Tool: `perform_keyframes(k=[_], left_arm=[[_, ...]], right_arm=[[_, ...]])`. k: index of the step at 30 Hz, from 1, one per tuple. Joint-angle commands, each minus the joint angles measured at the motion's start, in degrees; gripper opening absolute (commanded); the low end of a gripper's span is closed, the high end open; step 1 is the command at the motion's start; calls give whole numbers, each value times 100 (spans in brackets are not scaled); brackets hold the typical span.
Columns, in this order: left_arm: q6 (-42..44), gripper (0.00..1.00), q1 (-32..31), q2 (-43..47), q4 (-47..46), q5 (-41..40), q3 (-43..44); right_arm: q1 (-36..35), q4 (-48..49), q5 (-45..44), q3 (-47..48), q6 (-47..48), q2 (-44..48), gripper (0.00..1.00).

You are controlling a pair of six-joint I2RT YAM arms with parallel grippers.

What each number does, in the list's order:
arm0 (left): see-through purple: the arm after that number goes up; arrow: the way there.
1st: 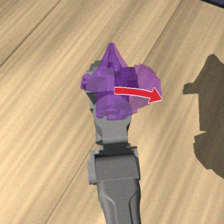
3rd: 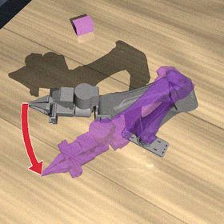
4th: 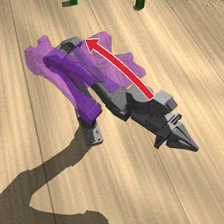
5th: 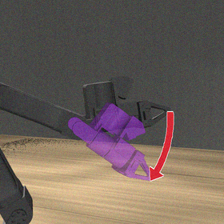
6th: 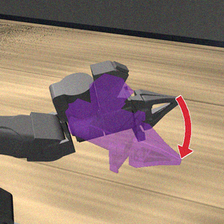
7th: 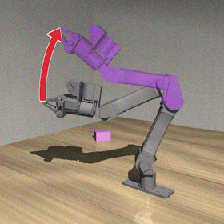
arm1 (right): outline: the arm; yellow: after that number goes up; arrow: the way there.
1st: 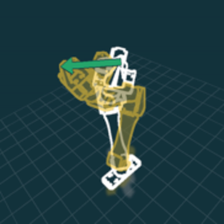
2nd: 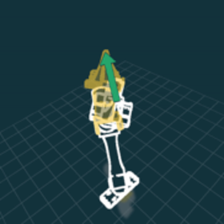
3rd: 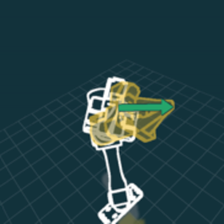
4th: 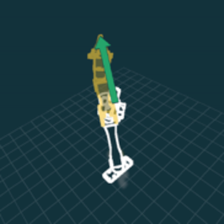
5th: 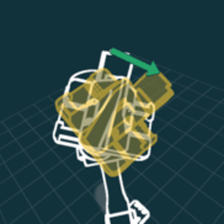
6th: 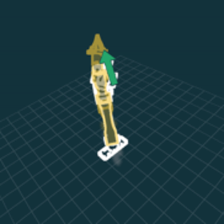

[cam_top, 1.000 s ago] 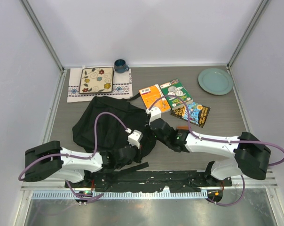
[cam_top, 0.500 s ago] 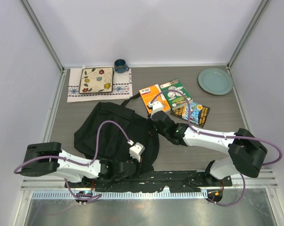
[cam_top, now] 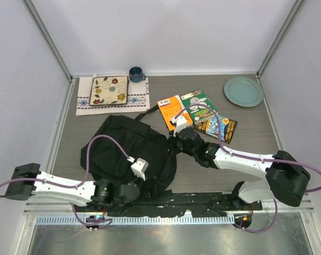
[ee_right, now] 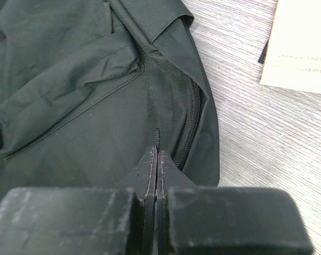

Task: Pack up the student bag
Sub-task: Unzip the student bag at the center of the board.

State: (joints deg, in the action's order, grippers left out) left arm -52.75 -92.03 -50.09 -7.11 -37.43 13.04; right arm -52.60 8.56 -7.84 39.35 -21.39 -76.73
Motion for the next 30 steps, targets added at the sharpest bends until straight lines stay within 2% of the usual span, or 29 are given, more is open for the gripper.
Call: perform_keyframes(k=[1, 5, 11, 20, 25, 28, 29, 30], left_arm=[[493, 93, -17, 569, 289, -958, 444], [775, 98, 88, 500, 185, -1240, 603], [898, 100, 369, -361, -306, -1056, 867], [1196, 100, 1433, -1406, -1423, 60, 1069], [1443, 91, 1635, -1899, -1687, 411, 1446], [1470, 77, 1671, -2268, -1723, 570, 1649], [1452, 64, 1671, -2347, -1732, 570, 1675], [1374, 57, 1679, -2426, -1758, 579, 1658]], right_arm=[[30, 533, 230, -164, -94, 430, 1], [30, 524, 212, -200, -155, 501, 1], [30, 472, 151, -183, -147, 527, 1], [30, 340, 142, -191, -111, 694, 1], [30, 287, 151, -174, -76, 712, 0], [30, 287, 151, -156, -68, 668, 1], [30, 287, 151, -139, -67, 659, 1], [30, 278, 142, -121, -59, 642, 1]])
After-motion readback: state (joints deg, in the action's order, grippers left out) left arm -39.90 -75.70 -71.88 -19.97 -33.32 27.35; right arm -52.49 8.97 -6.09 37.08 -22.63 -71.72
